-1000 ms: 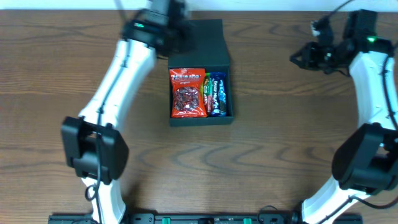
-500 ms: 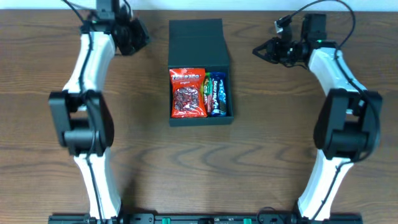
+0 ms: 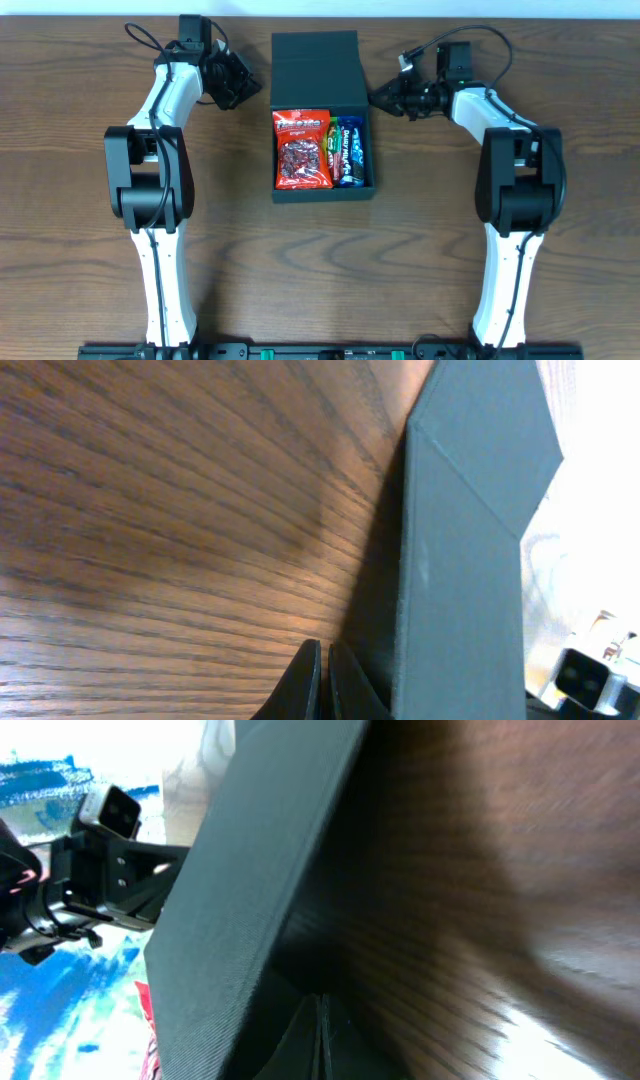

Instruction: Pack container

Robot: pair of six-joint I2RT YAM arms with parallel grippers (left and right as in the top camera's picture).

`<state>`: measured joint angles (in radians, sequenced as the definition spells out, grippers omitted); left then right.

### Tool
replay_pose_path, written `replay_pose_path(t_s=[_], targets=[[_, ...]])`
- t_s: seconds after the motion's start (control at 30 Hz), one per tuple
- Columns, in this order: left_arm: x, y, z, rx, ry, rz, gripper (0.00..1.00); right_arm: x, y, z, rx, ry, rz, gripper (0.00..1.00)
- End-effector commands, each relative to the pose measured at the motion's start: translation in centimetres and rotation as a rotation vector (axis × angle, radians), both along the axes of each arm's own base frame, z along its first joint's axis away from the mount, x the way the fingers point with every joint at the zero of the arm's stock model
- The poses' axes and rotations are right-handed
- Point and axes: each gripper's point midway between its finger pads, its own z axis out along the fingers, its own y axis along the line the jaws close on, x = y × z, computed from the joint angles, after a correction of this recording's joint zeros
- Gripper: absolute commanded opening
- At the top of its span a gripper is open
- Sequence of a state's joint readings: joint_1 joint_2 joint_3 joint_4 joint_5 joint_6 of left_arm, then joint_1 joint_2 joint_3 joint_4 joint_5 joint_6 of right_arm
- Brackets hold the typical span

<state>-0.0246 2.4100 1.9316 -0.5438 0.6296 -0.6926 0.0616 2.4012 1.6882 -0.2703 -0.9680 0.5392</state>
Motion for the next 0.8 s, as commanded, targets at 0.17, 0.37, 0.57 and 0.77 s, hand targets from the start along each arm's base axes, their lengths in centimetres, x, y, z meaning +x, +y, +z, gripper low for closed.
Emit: replay_pose_path(t_s=[0.17,0.37,0.57,0.77], targets=[[-0.8,-1.9,-2.4,-0.03,0.075,-0.005,0.06,-0.6,1.4,-1.5,0.03,0.05,0.019,0.01],[-1.1,-2.3,-3.3,-0.068,0.102,-0.006,0.06,-0.6,1.5,-1.5,0.03,0.048,0.021,0.01],[0.1,-3.3,-2.4,-0.096,0.034,-0.022,0.06,-0.5,1.9,-1.3,0.034,0.025,0.033,0.01],[1.2,-4.8,-0.6,-0.173,-0.054,-0.073,0.06,-0.1,3.1,1.8,0.147,-0.131,0.129,0.01]])
